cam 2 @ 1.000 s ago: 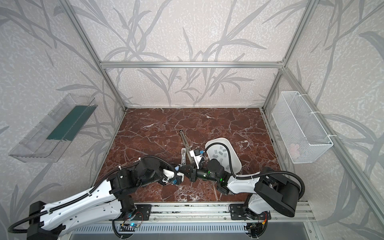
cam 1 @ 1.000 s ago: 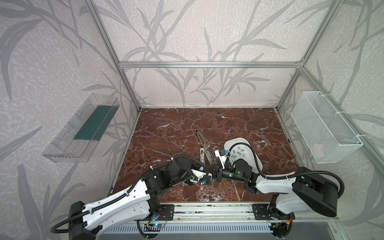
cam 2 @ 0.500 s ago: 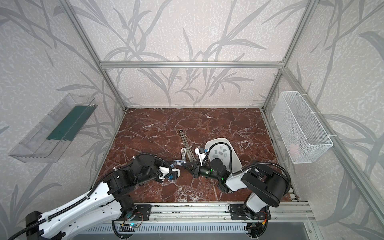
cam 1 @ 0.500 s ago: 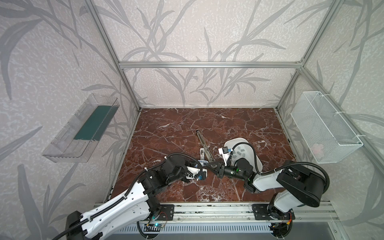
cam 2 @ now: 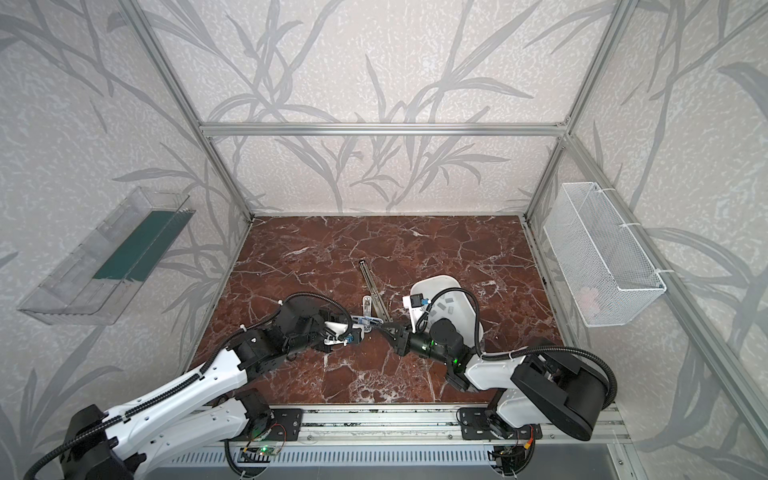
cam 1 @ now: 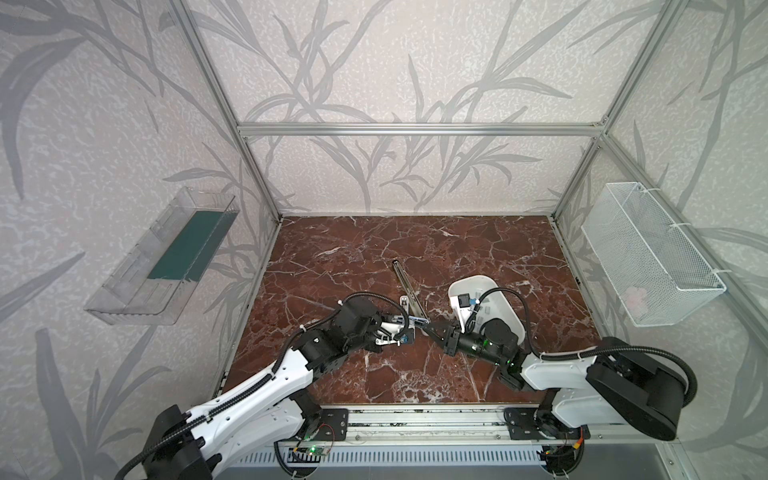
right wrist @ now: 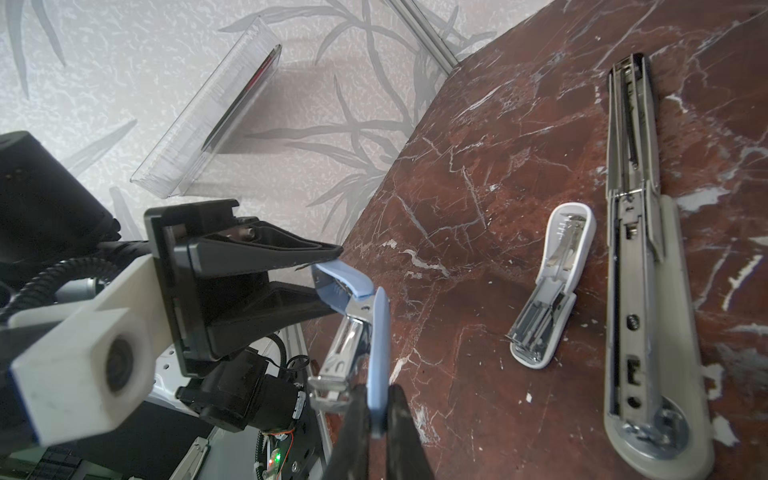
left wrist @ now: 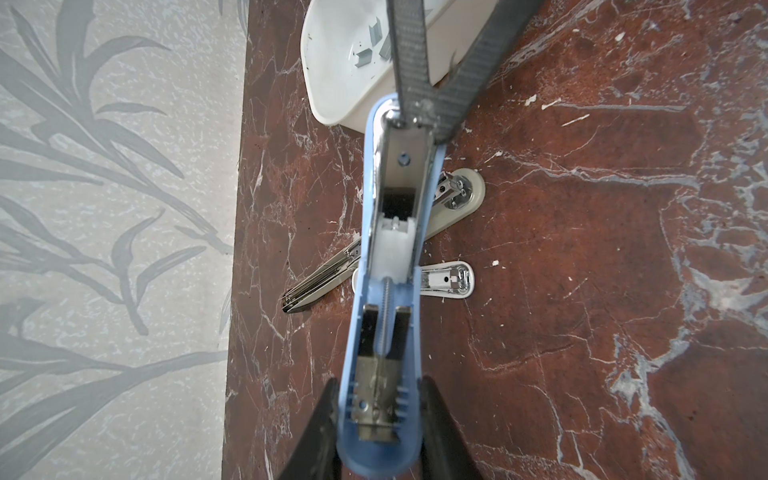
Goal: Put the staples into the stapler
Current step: 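Pull the blue stapler's top open with the right gripper while the left holds the base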
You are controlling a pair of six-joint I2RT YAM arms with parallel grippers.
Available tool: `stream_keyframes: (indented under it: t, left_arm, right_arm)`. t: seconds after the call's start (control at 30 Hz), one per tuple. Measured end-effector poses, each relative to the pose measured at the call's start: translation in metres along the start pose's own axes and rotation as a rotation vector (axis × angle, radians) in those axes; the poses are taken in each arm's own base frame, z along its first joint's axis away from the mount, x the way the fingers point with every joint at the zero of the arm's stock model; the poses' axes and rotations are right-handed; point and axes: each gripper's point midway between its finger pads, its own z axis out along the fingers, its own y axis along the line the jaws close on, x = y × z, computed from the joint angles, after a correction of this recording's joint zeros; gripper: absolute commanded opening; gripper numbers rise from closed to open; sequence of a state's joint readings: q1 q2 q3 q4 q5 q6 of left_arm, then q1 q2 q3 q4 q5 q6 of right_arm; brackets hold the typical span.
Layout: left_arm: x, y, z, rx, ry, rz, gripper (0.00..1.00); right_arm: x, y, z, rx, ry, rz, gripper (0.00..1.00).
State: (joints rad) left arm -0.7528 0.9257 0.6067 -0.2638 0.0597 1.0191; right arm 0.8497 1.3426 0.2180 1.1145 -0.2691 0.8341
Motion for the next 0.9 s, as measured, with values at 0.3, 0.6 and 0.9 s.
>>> stream_keyframes:
  t: [0.3,0.6,0.9]
  left_arm:
    - [-0.012,0.006,0.004,0.002,-0.050,-0.002,0.22]
    - [0.007,0.017,-0.001,-0.059,0.023,-0.041,0.51]
    - [0.001,0.019,-0.013,-0.085,-0.012,-0.053,0.51]
  right_arm:
    - [-0.008,0.012,-0.017,0.007,-0.030,-0.032,0.00]
    - [-0.013,0.013,-0.027,0.036,-0.063,-0.044,0.00]
    - [-0.015,0.008,-0.029,0.066,-0.078,-0.047,0.00]
